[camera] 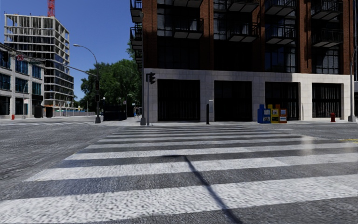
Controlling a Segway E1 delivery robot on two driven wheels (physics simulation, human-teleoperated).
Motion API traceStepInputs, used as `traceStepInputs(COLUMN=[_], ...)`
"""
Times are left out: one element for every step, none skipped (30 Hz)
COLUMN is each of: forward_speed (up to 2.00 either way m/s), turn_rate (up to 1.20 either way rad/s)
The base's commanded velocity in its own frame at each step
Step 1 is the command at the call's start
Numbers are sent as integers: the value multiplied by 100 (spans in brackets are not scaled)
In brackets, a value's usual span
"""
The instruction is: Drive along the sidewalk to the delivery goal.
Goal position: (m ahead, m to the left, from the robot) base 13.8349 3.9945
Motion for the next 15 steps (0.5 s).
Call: traceStepInputs(forward_speed=[166,167,167,167,167,167,167,167,167,167,168,168,170,172,172], turn_rate=[23,23,23,23,23,23,23,23,23,23,23,23,13,0,0])
